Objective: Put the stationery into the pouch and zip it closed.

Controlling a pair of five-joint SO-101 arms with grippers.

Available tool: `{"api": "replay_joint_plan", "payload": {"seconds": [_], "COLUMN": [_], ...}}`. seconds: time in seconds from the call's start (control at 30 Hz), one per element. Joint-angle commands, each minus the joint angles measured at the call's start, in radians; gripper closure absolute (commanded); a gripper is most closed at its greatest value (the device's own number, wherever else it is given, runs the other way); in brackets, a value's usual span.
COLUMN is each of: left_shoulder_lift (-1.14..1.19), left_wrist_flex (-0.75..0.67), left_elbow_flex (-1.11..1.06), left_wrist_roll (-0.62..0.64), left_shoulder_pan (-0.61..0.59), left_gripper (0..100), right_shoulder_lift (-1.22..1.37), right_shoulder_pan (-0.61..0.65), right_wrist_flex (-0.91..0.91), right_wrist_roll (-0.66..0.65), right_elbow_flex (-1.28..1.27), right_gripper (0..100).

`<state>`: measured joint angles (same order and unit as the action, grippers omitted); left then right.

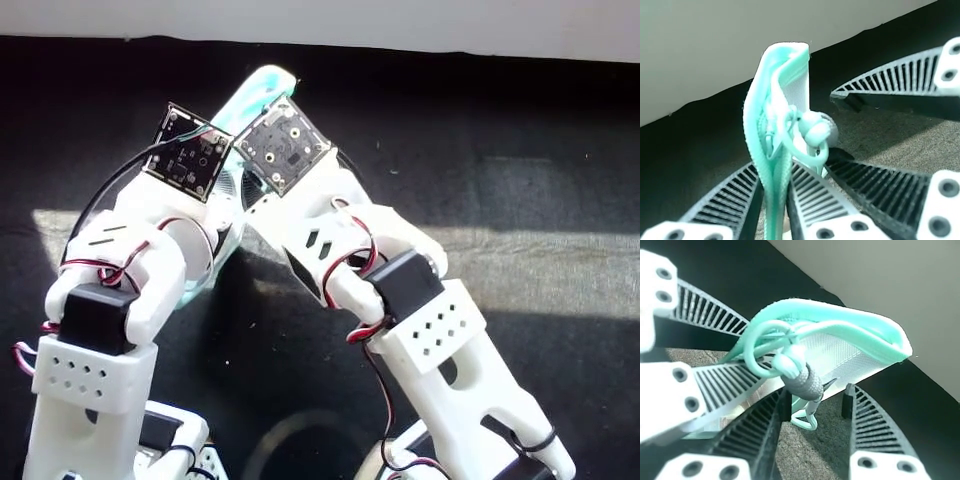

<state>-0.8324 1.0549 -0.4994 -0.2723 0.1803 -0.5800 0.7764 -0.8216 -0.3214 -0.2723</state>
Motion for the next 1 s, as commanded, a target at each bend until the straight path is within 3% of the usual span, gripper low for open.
{"api": "replay_joint_plan", "payload": {"seconds": [0.0, 0.3, 0.73, 0.97], "left_shoulder_lift": [0.016, 0.016, 0.005, 0.007], "left_wrist_flex": [-0.028, -0.020, -0.028, -0.021], "left_elbow_flex": [0.010, -0.015, -0.013, -0.018], "left_wrist_roll": [-0.023, -0.025, 0.040, 0.038], "left_shoulder_pan": [0.024, 0.025, 0.091, 0.085], "left_gripper": [99, 99, 99, 99], "right_shoulder_lift": [-0.059, -0.061, -0.059, -0.071], "right_shoulder_pan": [0.038, 0.042, 0.042, 0.038], "right_wrist_flex": [0.002, -0.002, 0.153, 0.084], "right_wrist_roll": [-0.035, -0.028, 0.252, 0.250], "right_elbow_flex": [0.062, 0.061, -0.197, -0.286], "right_gripper": [82.1, 82.1, 82.1, 82.1]}}
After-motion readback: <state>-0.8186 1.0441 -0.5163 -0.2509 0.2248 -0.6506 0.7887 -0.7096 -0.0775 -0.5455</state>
